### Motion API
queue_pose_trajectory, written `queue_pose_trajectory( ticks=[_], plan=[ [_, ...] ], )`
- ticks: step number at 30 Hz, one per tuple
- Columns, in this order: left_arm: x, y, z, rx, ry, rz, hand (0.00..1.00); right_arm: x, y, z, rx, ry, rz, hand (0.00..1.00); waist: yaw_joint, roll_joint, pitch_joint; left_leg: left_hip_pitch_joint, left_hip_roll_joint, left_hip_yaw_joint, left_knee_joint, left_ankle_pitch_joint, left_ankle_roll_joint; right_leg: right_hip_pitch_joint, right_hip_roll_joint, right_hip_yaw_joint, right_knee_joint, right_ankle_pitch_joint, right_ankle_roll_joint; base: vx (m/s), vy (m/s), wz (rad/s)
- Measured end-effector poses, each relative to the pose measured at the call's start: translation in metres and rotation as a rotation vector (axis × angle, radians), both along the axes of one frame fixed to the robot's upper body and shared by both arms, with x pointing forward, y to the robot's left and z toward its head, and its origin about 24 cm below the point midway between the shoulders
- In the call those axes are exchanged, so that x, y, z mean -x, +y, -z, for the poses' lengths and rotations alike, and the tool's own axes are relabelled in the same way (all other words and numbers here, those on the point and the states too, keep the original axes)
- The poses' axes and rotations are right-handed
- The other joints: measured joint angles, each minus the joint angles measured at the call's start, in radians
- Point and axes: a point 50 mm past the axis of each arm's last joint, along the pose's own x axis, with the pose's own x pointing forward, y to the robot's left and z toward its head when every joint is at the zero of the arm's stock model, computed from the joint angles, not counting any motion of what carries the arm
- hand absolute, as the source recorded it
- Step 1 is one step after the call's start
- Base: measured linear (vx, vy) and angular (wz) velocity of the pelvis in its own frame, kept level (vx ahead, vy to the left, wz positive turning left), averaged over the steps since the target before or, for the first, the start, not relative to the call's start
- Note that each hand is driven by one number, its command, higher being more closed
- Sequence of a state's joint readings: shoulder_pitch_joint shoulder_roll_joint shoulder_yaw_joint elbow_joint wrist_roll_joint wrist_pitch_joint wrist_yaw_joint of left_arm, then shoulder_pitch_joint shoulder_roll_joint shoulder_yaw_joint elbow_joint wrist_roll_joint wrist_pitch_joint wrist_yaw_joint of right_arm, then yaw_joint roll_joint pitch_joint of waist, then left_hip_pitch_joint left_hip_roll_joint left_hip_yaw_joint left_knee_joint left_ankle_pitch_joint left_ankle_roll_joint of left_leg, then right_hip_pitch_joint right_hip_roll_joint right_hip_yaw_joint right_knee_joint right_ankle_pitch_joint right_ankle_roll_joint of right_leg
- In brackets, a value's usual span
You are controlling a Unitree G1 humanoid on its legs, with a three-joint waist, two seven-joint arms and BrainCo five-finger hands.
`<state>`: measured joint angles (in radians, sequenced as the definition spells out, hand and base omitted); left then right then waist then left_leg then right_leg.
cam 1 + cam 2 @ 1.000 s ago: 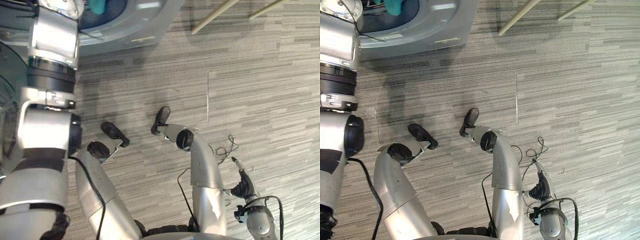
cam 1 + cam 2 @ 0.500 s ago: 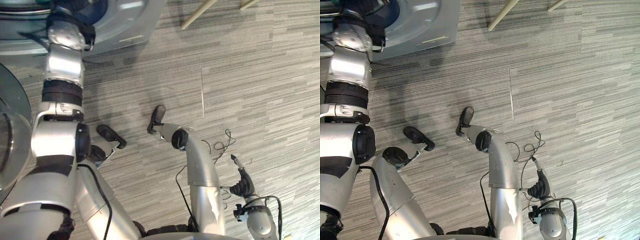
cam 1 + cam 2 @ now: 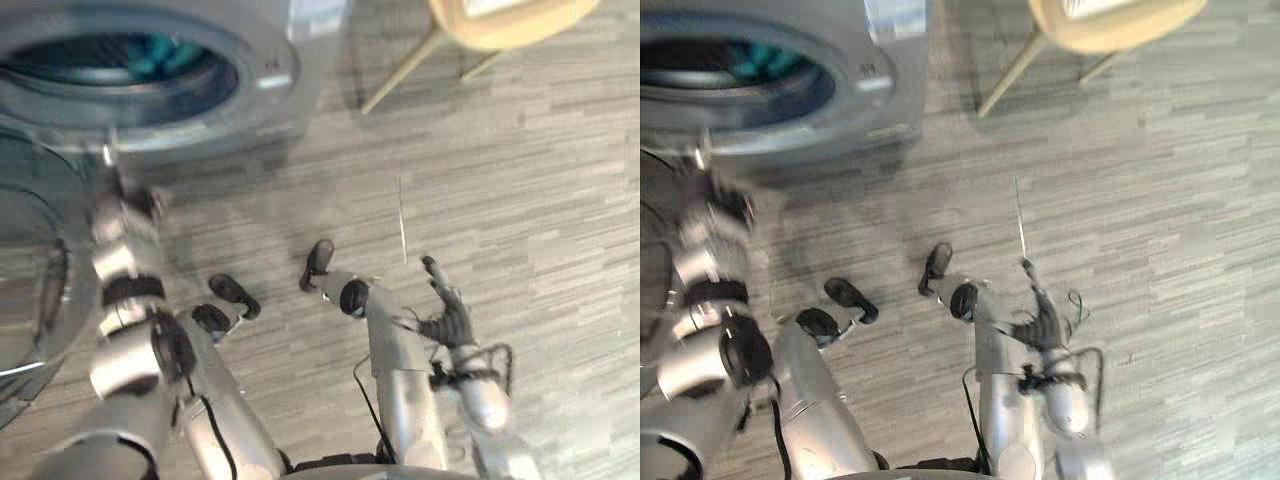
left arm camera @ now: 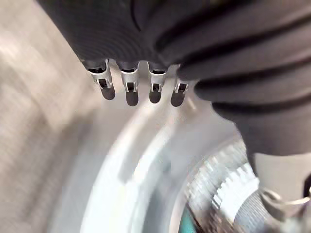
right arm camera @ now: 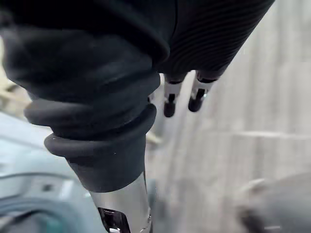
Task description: Pick up the laundry basket with both hands and put the clothes into the washing machine.
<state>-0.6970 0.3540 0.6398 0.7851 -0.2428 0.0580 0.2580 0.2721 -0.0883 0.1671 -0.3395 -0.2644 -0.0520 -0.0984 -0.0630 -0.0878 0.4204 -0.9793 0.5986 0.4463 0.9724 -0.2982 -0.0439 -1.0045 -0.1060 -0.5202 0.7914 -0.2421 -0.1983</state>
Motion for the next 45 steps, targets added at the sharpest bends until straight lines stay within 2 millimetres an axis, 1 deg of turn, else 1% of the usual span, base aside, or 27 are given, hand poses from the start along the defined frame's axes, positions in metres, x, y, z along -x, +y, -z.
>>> queue_pose_trajectory(
  ticks=[1,2,3,5,7,8,9,12,13,15,18,20,22,23,24,25,27,30,31,33,35,36,37,38,41,42,45],
  plan=[
    [0.025,-0.004,0.050,0.038,0.133,0.002,0.00,-0.004,0.003,0.000,-0.004,-0.008,-0.016,0.00,0.017,0.002,-0.001,0.078,-0.009,0.012,-0.034,0.011,-0.012,0.068,0.000,0.000,-0.012,-0.006,0.008,0.10,-0.127,0.15],
    [0.039,-0.008,0.074,0.062,0.195,0.001,0.00,-0.005,0.003,0.002,0.003,0.003,-0.019,0.00,0.021,0.002,-0.005,0.115,-0.013,0.016,-0.049,0.018,-0.017,0.103,0.001,-0.003,-0.019,-0.009,0.008,0.16,-0.151,0.33],
    [0.084,-0.022,0.131,0.105,0.375,0.011,0.00,-0.007,0.001,0.013,0.019,0.048,-0.018,0.00,0.024,0.005,-0.037,0.207,-0.030,0.025,-0.093,0.025,-0.029,0.186,0.003,-0.004,-0.044,-0.029,0.021,0.12,-0.097,0.26],
    [0.141,-0.046,0.181,0.086,0.597,0.077,0.00,-0.007,0.003,0.027,0.048,0.108,-0.033,0.00,0.027,0.015,-0.039,0.358,-0.047,0.033,-0.131,0.031,-0.035,0.327,0.020,0.007,-0.083,-0.053,0.049,0.18,-0.109,0.10],
    [0.176,-0.072,0.203,0.104,0.661,0.143,0.00,-0.005,0.003,0.040,0.076,0.165,-0.050,0.00,0.059,0.028,-0.042,0.455,-0.072,-0.032,-0.126,0.054,0.002,0.447,0.041,0.030,-0.113,-0.065,0.055,0.11,-0.040,-0.20],
    [0.186,-0.091,0.204,0.050,0.658,0.236,0.00,-0.002,0.001,0.049,0.104,0.204,-0.068,0.00,0.089,0.052,-0.064,0.477,-0.117,-0.152,-0.096,0.091,0.062,0.518,0.058,0.048,-0.149,-0.067,0.060,0.09,-0.009,-0.49],
    [0.194,-0.108,0.203,0.009,0.645,0.336,0.00,-0.001,-0.001,0.055,0.136,0.231,-0.089,0.00,0.112,0.070,-0.085,0.502,-0.181,-0.269,-0.078,0.120,0.068,0.577,0.075,0.081,-0.192,-0.061,0.069,0.06,0.023,-0.60],
    [0.213,-0.140,0.205,-0.022,0.630,0.547,0.00,0.002,-0.008,0.084,0.187,0.354,-0.093,0.00,0.128,0.097,-0.171,0.625,-0.350,-0.340,-0.243,0.064,-0.026,0.681,0.081,0.114,-0.343,-0.024,0.129,0.17,0.118,-0.90],
    [0.226,-0.152,0.209,-0.006,0.638,0.627,0.00,0.007,-0.012,0.095,0.212,0.406,-0.086,0.00,0.129,0.105,-0.209,0.732,-0.371,-0.262,-0.416,0.047,-0.027,0.718,0.102,0.136,-0.391,0.010,0.150,0.15,0.076,-0.95],
    [0.234,-0.154,0.211,0.013,0.649,0.658,0.00,0.007,-0.011,0.102,0.229,0.441,-0.096,0.00,0.127,0.101,-0.234,0.831,-0.375,-0.207,-0.512,-0.003,-0.066,0.719,0.107,0.173,-0.363,0.010,0.131,0.14,0.075,-0.83],
    [0.229,-0.163,0.211,-0.009,0.638,0.789,0.00,0.004,-0.014,0.116,0.271,0.508,-0.119,0.00,0.075,0.094,-0.242,0.873,-0.376,-0.201,-0.538,-0.013,-0.064,0.717,0.084,0.172,-0.304,-0.029,0.172,0.13,0.049,-0.14],
    [0.223,-0.168,0.214,-0.021,0.655,0.849,0.00,0.003,-0.019,0.116,0.303,0.512,-0.126,0.00,0.062,0.104,-0.239,0.891,-0.373,-0.212,-0.541,-0.010,-0.060,0.655,0.011,0.200,-0.089,-0.078,0.109,0.12,0.024,0.34],
    [0.220,-0.164,0.217,-0.045,0.686,0.849,0.00,0.001,-0.023,0.115,0.343,0.512,-0.142,0.00,0.053,0.103,-0.275,0.910,-0.369,-0.255,-0.547,-0.007,-0.068,0.663,-0.116,0.310,-0.080,-0.053,0.213,0.15,-0.038,0.52],
    [0.220,-0.161,0.217,-0.059,0.694,0.842,0.00,0.001,-0.022,0.115,0.347,0.509,-0.145,0.00,0.053,0.091,-0.287,0.916,-0.371,-0.260,-0.549,-0.012,-0.084,0.688,-0.149,0.332,-0.145,-0.008,0.266,0.21,-0.231,0.39],
    [0.219,-0.157,0.218,-0.079,0.713,0.833,0.00,-0.005,-0.023,0.114,0.357,0.501,-0.148,0.00,0.056,0.109,-0.299,0.924,-0.340,-0.282,-0.552,-0.019,-0.124,0.713,-0.119,0.335,-0.187,-0.031,0.334,0.21,-0.302,0.00],
    [0.221,-0.158,0.219,-0.066,0.715,0.805,0.00,-0.010,-0.023,0.113,0.372,0.496,-0.155,0.00,0.073,0.136,-0.322,0.935,-0.294,-0.290,-0.574,0.013,-0.147,0.721,-0.066,0.330,-0.221,-0.040,0.309,0.29,-0.430,-0.29],
    [0.218,-0.158,0.218,-0.051,0.705,0.771,0.00,-0.019,-0.019,0.108,0.377,0.470,-0.165,0.00,0.080,0.124,-0.322,0.897,-0.270,-0.321,-0.490,0.090,-0.085,0.732,-0.034,0.331,-0.229,-0.053,0.274,0.20,-0.333,-0.31],
    [0.213,-0.162,0.212,-0.035,0.666,0.728,0.00,-0.019,-0.028,0.106,0.396,0.468,-0.146,0.00,0.086,0.125,-0.313,0.767,-0.167,-0.268,-0.197,0.252,0.121,0.865,0.051,0.327,-0.384,-0.013,0.208,0.20,-0.287,-0.24],
    [0.212,-0.163,0.210,-0.038,0.654,0.731,0.00,-0.019,-0.032,0.105,0.403,0.464,-0.133,0.00,0.094,0.128,-0.313,0.741,-0.166,-0.264,-0.140,0.235,0.113,0.896,0.063,0.329,-0.424,0.001,0.197,0.27,-0.227,-0.44],
    [0.202,-0.165,0.202,-0.075,0.611,0.744,0.00,-0.026,-0.050,0.090,0.429,0.407,-0.062,0.00,0.110,0.119,-0.311,0.675,-0.320,-0.283,-0.111,0.144,0.035,0.960,0.071,0.372,-0.545,0.052,0.174,0.27,-0.137,-0.56],
    [0.197,-0.165,0.196,-0.106,0.583,0.749,0.00,-0.038,-0.063,0.075,0.470,0.351,-0.024,0.00,0.125,0.126,-0.311,0.661,-0.482,-0.307,-0.299,0.104,0.007,0.971,0.077,0.424,-0.600,0.076,0.172,0.19,-0.039,-0.77],
    [0.195,-0.166,0.195,-0.109,0.574,0.753,0.00,-0.040,-0.066,0.073,0.483,0.343,-0.016,0.00,0.130,0.133,-0.314,0.669,-0.513,-0.306,-0.390,0.107,0.004,0.973,0.087,0.438,-0.606,0.077,0.173,0.21,-0.020,-0.81],
    [0.195,-0.169,0.194,-0.105,0.564,0.756,0.00,-0.046,-0.070,0.067,0.508,0.321,-0.010,0.00,0.130,0.165,-0.318,0.713,-0.533,-0.301,-0.577,0.157,0.041,0.983,0.125,0.449,-0.606,0.077,0.176,0.18,-0.005,-0.58],
    [0.195,-0.168,0.194,-0.108,0.570,0.760,0.00,-0.048,-0.068,0.065,0.510,0.313,-0.010,0.00,0.129,0.171,-0.318,0.726,-0.524,-0.284,-0.595,0.127,0.085,0.989,0.139,0.455,-0.603,0.074,0.182,0.24,-0.007,-0.58],
    [0.191,-0.169,0.192,-0.118,0.553,0.790,0.00,-0.062,-0.058,0.054,0.564,0.251,-0.034,0.00,0.127,0.143,-0.297,0.801,-0.513,-0.243,-0.625,0.103,0.067,0.928,0.124,0.456,-0.384,0.034,0.245,0.19,-0.026,-0.36],
    [0.191,-0.171,0.192,-0.130,0.554,0.829,0.00,-0.066,-0.059,0.049,0.588,0.229,-0.030,0.00,0.115,0.139,-0.295,0.826,-0.513,-0.254,-0.623,0.090,0.076,0.871,0.095,0.415,-0.220,0.018,0.285,0.15,-0.020,0.28],
    [0.190,-0.174,0.192,-0.146,0.553,0.869,0.00,-0.068,-0.067,0.029,0.671,0.145,-0.039,0.00,0.098,0.143,-0.298,0.840,-0.521,-0.325,-0.597,0.058,0.073,0.794,-0.040,0.369,-0.099,-0.060,0.247,0.19,-0.039,0.67]
  ],
)
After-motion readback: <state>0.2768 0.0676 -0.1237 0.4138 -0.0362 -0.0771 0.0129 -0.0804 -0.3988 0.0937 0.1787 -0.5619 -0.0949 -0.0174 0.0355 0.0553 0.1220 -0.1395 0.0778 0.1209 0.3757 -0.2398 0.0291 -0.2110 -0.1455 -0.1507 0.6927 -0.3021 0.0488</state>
